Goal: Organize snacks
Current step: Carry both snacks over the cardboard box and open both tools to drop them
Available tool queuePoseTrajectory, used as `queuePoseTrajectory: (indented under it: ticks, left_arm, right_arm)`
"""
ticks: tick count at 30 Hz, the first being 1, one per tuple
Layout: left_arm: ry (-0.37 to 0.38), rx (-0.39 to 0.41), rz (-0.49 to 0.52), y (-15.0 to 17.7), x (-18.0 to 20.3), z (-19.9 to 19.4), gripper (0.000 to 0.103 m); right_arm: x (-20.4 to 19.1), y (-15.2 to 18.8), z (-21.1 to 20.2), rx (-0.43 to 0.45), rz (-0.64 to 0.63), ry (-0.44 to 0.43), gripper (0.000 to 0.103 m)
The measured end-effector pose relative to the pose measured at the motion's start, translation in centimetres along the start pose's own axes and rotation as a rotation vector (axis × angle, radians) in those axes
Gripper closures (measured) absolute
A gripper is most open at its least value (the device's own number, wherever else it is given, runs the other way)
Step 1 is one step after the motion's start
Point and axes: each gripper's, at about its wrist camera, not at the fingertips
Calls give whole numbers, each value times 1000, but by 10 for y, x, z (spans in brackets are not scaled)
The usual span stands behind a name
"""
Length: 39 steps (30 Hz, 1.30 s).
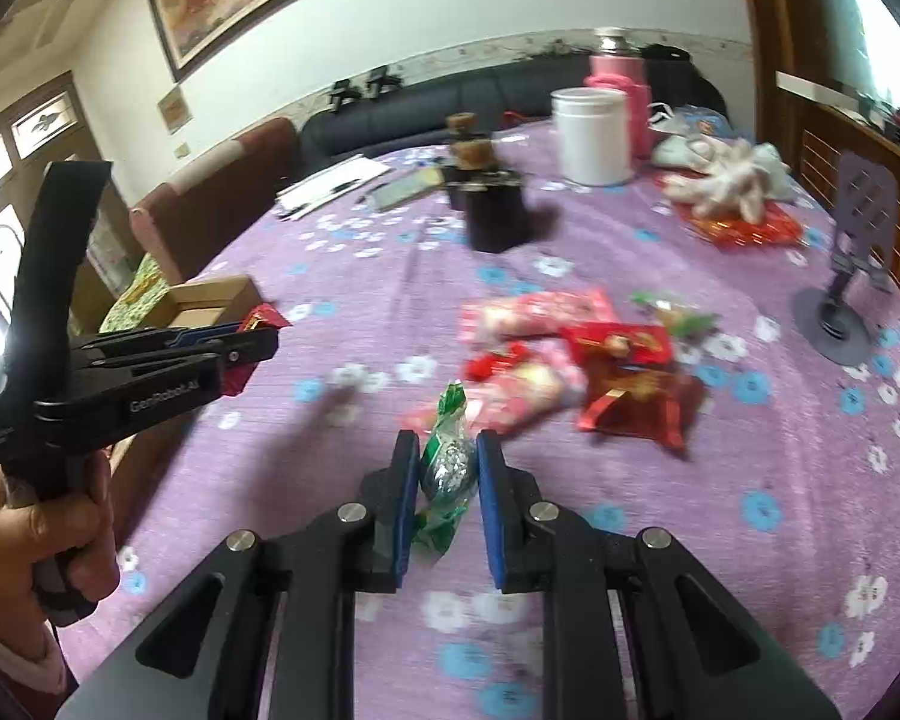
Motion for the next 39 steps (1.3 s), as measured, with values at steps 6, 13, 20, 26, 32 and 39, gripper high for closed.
queuePoseTrajectory:
  ticks: [6, 13, 20, 26, 32, 39]
  left_arm:
    - [-42, 26, -74, 19, -38, -29, 83]
    - [-79, 48, -147, 39, -71, -55, 83]
    - [-129, 65, -206, 53, -110, -74, 83]
    - [-170, 52, -257, 62, -147, -78, 83]
    - [-187, 23, -302, 69, -177, -69, 83]
    - [-196, -9, -315, 66, -197, -53, 83]
  right_arm:
    - [-39, -1, 1, 0, -54, -46, 85]
    - [-77, -1, 1, -6, -110, -89, 85]
    - [-123, -8, 7, -16, -172, -156, 84]
    - [-164, -15, 23, -27, -222, -207, 84]
    - [-202, -22, 43, -45, -262, -256, 84]
    - [-233, -40, 73, -68, -271, -296, 84]
Point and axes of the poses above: each gripper's, at about its wrist camera, not at the fingertips, and z roughly the way its jaws point, x to its right, y to its underside, and after that the axes turned 4 degrees about y, right-handed
